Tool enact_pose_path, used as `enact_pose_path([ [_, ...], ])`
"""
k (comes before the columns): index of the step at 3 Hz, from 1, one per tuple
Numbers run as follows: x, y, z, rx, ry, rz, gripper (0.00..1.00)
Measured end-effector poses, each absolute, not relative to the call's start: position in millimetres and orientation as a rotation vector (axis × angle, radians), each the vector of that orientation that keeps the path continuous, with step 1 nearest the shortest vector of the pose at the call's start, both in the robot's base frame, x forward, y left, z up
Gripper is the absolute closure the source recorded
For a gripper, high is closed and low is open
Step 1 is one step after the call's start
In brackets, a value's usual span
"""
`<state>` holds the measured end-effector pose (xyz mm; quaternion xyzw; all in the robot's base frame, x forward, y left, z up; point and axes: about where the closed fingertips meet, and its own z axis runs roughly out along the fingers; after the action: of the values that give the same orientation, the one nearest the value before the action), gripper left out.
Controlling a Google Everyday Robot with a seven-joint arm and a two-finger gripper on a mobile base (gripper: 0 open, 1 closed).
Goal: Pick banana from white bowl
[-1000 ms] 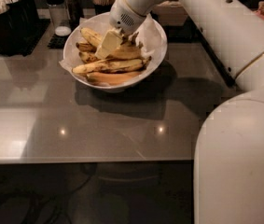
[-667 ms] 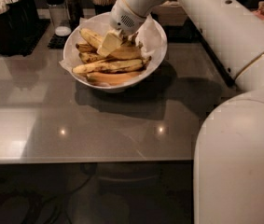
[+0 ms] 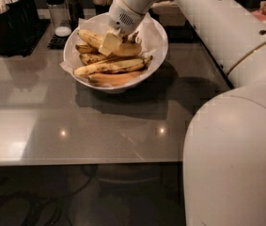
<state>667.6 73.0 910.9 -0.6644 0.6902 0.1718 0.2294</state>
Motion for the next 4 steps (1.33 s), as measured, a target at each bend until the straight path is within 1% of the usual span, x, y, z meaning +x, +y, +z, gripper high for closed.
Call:
enact_pose_path([
  [1, 662, 70, 929, -1.843, 1.831, 0.471, 1.0],
  [2, 647, 57, 958, -1.8, 1.737, 0.499, 1.0],
  [3, 623, 31, 981, -1.713, 1.672, 0.578, 1.0],
  [4, 589, -4, 999, -1.639, 1.687, 0.589, 1.0],
])
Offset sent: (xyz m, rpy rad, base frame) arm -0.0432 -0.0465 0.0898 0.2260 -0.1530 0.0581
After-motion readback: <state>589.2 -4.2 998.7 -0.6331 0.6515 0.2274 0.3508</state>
